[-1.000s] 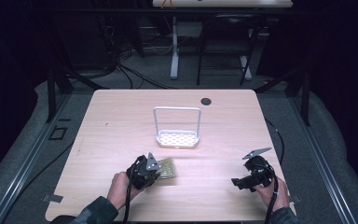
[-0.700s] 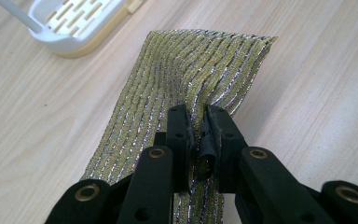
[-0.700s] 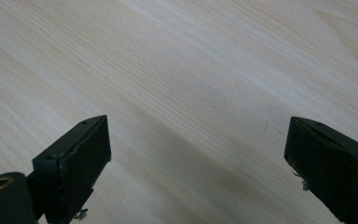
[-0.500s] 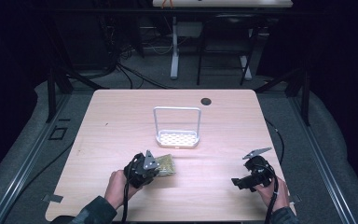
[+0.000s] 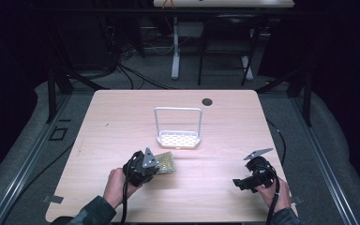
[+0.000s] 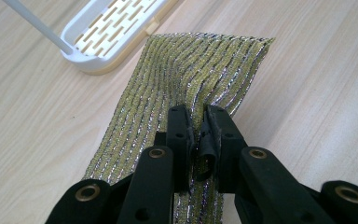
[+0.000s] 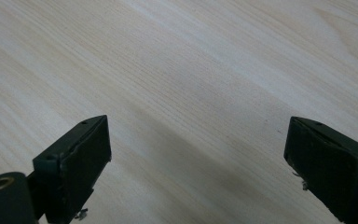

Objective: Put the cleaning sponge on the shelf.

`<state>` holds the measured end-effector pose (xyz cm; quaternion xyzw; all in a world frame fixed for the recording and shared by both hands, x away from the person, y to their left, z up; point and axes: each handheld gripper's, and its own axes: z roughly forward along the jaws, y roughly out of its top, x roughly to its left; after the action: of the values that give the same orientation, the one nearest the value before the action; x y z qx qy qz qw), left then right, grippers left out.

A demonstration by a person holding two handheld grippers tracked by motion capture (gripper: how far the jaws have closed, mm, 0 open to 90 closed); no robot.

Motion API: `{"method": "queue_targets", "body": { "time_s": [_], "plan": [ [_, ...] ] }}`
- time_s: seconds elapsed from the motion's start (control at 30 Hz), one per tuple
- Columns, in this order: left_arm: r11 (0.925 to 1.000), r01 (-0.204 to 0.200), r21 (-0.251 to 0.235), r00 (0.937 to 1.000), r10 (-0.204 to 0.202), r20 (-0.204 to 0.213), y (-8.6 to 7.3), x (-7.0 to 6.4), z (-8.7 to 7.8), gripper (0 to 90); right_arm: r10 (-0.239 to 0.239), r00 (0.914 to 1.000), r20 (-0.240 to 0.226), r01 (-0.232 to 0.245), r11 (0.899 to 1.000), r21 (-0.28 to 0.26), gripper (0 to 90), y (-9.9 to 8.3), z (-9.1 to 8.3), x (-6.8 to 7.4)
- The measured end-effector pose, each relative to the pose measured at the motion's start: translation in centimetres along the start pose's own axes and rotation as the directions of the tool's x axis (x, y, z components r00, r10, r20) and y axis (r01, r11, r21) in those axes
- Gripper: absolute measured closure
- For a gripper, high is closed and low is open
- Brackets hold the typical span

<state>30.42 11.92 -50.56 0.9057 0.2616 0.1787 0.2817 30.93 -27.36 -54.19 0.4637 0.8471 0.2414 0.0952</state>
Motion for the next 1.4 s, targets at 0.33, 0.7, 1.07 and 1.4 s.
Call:
{"method": "queue_targets", "body": {
  "time_s": [0.33,0.7,1.07,1.4],
  "plan": [
    [0.9996,-0.027,-0.002,0.9996,0.027,-0.007,0.8,0.0,-0.2,80.7,0.004,1.0,-0.002,-0.004,1.0,0.0,6.7,0.0,-0.1,0.0],
    [0.9984,-0.054,-0.018,0.9984,0.053,-0.021,2.0,0.1,-0.4,80.9,0.004,1.0,-0.006,-0.004,1.0,-0.001,6.7,0.0,0.0,0.1],
    [0.9971,-0.076,-0.011,0.997,0.076,-0.014,3.2,0.1,0.0,80.9,0.007,0.9999,-0.009,-0.007,1.0,-0.006,6.8,0.0,-0.1,0.0],
    [0.9947,-0.101,-0.024,0.9945,0.1,-0.03,4.6,0.8,0.4,81.0,-0.02,0.9998,0.002,0.02,1.0,-0.011,7.2,0.2,-0.2,0.5]
  ]
}}
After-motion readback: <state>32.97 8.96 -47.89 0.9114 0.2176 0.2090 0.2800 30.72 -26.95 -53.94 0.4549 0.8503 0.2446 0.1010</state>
